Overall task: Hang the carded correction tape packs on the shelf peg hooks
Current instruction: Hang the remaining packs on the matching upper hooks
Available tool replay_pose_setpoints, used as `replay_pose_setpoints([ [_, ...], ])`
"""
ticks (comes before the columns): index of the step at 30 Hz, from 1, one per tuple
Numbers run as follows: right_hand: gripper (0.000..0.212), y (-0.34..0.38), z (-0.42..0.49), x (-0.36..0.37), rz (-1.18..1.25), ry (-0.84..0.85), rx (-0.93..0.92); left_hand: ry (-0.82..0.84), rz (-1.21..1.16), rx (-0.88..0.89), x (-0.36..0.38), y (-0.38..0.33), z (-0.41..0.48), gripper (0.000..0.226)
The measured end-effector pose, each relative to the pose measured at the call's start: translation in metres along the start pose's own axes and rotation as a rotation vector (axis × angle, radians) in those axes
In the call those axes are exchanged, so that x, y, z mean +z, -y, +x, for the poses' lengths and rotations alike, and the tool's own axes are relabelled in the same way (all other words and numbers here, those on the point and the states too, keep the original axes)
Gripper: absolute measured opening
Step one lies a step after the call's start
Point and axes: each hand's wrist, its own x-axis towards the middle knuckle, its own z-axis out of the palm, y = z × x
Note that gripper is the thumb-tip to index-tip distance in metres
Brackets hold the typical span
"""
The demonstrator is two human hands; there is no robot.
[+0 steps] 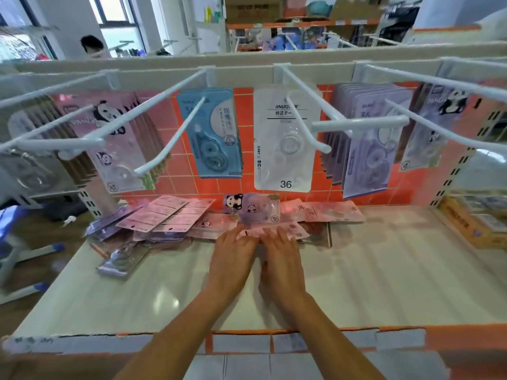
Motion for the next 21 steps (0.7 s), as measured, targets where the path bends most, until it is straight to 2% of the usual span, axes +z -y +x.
replay_pose_setpoints([
  [1, 0.058, 0.000, -0.001, 0.000, -0.004, 0.011, 0.001, -0.020, -0.023, 0.021, -0.007, -0.002, -0.003, 0.022],
  [4, 0.024, 0.002, 0.003, -0.015, 0.007, 0.019, 0.057, -0.112, -0.146, 0.029, -0.026, -0.006, -0.012, 0.025],
  [6, 0.023, 0.003, 0.008, -0.028, 0.038, 0.031, 0.072, -0.228, -0.333, -0.076, -0.036, -0.007, -0.021, 0.014],
  [8, 0.021, 0.006, 0.008, -0.043, 0.159, -0.003, 0.074, -0.240, -0.511, -0.241, -0.043, -0.007, -0.031, 0.031],
  [10, 0.022, 0.008, 0.005, -0.054, 0.318, -0.031, 0.119, -0.189, -0.683, -0.392, -0.048, -0.005, -0.039, 0.049],
  [13, 0.018, 0.009, 0.002, -0.053, 0.730, 0.004, 0.309, -0.044, -0.918, -0.568, -0.050, 0.000, -0.047, 0.061],
  [15, 0.015, 0.012, -0.001, -0.050, 0.964, 0.021, 0.437, 0.069, -1.033, -0.649, -0.050, 0.000, -0.053, 0.058],
  [17, 0.017, 0.017, -0.006, -0.049, 1.114, 0.057, 0.490, 0.144, -1.097, -0.679, -0.051, -0.001, -0.058, 0.055],
  [21, 0.017, 0.029, -0.012, -0.049, 1.237, 0.088, 0.508, 0.204, -1.131, -0.661, -0.058, -0.003, -0.069, 0.032],
])
